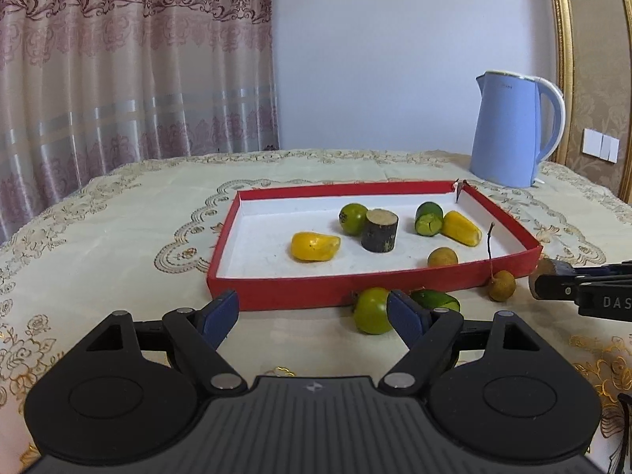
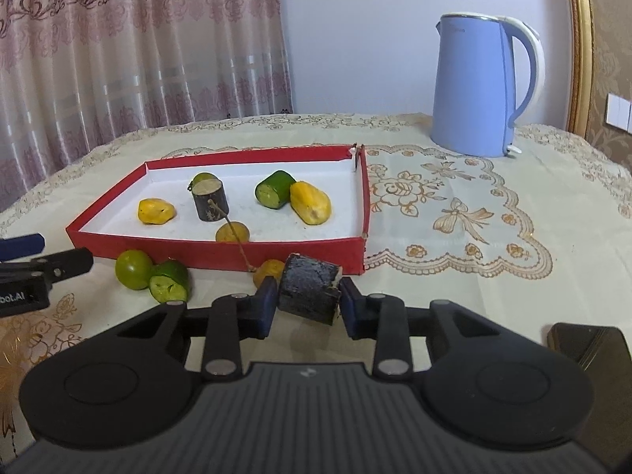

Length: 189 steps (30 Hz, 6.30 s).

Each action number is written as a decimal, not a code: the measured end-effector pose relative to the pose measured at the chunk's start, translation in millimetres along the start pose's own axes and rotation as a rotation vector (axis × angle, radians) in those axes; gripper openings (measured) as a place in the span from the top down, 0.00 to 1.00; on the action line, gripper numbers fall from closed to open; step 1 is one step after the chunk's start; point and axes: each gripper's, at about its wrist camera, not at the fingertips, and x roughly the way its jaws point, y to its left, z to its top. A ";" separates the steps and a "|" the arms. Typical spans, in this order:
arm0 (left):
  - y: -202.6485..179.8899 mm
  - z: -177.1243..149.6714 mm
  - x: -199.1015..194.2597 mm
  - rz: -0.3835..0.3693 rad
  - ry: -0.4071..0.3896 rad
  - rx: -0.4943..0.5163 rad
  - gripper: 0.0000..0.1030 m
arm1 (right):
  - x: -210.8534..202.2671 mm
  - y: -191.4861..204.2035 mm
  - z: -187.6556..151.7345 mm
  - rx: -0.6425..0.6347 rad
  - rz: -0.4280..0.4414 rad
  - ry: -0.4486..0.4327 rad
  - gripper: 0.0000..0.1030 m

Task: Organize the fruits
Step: 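Grasp another green lime with the left tool while the right tool holds the block, then carry the green lime into the tray and open the left tool, then carry the dark block over the tray with the right tool while the left tool withdraws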

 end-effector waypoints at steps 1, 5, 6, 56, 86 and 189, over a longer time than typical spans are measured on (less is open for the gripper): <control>-2.3 -0.4 1.7 0.006 0.005 0.001 0.20 | -0.2 -0.8 -0.4 0.004 0.003 0.000 0.69; -17.9 -2.4 6.1 0.040 0.008 0.044 0.20 | -0.6 -3.8 -1.2 0.019 0.013 -0.002 0.69; -23.3 -3.4 6.4 0.055 0.003 0.069 0.20 | -1.0 -4.5 -1.5 0.020 0.013 -0.004 0.69; -6.0 14.2 24.9 -0.052 0.102 -0.028 0.67 | -23.5 -4.0 -0.1 0.023 0.048 -0.059 0.69; 9.5 60.7 63.1 0.100 0.053 0.057 0.66 | -30.3 4.4 0.4 0.005 0.078 -0.069 0.69; 10.5 39.5 50.8 0.145 0.141 -0.038 0.07 | -19.4 26.7 35.0 -0.056 0.083 -0.113 0.69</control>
